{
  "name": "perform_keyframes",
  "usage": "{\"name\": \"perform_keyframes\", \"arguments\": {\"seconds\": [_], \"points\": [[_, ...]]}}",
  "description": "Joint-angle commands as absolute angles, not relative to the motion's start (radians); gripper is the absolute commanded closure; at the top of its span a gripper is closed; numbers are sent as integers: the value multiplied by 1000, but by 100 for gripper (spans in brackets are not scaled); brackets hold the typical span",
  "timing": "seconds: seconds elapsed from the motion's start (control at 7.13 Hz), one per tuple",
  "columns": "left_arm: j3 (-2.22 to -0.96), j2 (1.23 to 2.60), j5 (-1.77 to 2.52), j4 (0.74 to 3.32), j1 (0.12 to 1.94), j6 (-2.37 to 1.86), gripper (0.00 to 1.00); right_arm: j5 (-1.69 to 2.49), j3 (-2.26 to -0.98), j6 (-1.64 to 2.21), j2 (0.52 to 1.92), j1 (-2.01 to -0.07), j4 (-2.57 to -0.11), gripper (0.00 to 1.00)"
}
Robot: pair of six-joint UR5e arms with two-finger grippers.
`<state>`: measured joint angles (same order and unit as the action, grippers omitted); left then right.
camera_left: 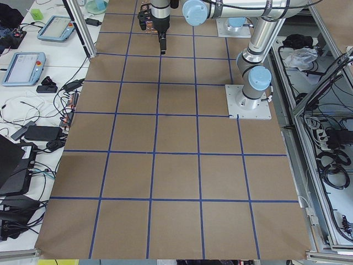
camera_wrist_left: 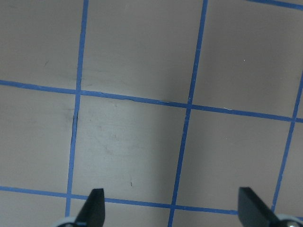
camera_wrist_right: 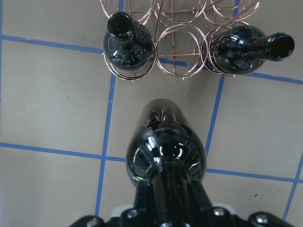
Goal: Place wine into wine basket
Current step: 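Lift the bottle with the right gripper and carry it to the copper basket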
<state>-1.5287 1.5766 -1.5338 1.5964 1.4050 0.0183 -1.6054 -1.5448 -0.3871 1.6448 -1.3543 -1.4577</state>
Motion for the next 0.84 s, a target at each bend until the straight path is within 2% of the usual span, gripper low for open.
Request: {"name": "perform_keyframes", "arguments": {"seconds": [0.0,0.7], "points": [[-1529,1585,-1536,1594,1405,21,0,-1594,-1432,-400,1525,-1354,-1476,100],[-1531,1585,-1529,1594,1407,14,0,-1592,-1398,-397,1428,-1356,-1536,100]]}}
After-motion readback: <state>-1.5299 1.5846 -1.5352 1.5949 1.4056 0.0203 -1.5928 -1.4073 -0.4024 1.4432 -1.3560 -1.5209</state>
